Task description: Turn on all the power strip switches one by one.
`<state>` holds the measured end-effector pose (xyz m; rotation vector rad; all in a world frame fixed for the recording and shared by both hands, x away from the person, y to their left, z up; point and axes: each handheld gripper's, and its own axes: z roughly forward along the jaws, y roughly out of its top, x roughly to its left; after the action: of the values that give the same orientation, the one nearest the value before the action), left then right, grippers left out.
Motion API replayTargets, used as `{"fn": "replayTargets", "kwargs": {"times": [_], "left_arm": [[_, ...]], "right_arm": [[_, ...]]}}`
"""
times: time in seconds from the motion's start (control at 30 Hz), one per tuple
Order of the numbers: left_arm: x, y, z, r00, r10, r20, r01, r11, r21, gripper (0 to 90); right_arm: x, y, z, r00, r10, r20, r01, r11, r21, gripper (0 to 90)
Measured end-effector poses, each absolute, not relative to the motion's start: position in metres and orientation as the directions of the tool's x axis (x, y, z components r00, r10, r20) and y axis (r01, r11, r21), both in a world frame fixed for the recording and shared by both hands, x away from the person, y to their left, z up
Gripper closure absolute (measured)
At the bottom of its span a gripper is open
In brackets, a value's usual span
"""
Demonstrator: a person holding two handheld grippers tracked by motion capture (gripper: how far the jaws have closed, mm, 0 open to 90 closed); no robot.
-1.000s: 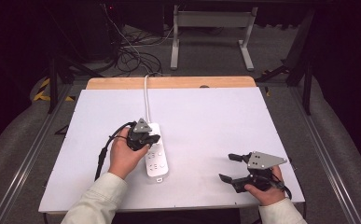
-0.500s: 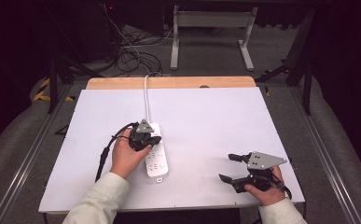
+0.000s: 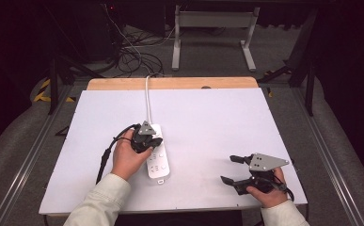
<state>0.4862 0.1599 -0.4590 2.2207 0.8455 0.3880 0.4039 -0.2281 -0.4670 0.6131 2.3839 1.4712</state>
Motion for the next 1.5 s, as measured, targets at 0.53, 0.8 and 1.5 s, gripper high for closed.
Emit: {"fn": "replayTargets", "kwargs": {"times": [0.53,0.8,1.5], "left_arm": [[0.486,0.157,-0.461,0.740,0.671,0.035,0.453,-0.537,0.711,90.0],[0.487,0.160,-0.463,0.737,0.675,-0.002,0.470,-0.510,0.720,90.0],[0.486,0.170,-0.437,0.716,0.698,-0.005,0.422,-0.427,0.800,89.9]], "right_arm": [[0.404,-0.227,-0.467,-0.875,0.484,-0.011,0.208,0.397,0.894,20.4],[0.403,-0.226,-0.467,-0.875,0.484,-0.008,0.210,0.394,0.895,20.2],[0.405,-0.227,-0.468,-0.874,0.486,-0.004,0.215,0.394,0.894,19.9]]}}
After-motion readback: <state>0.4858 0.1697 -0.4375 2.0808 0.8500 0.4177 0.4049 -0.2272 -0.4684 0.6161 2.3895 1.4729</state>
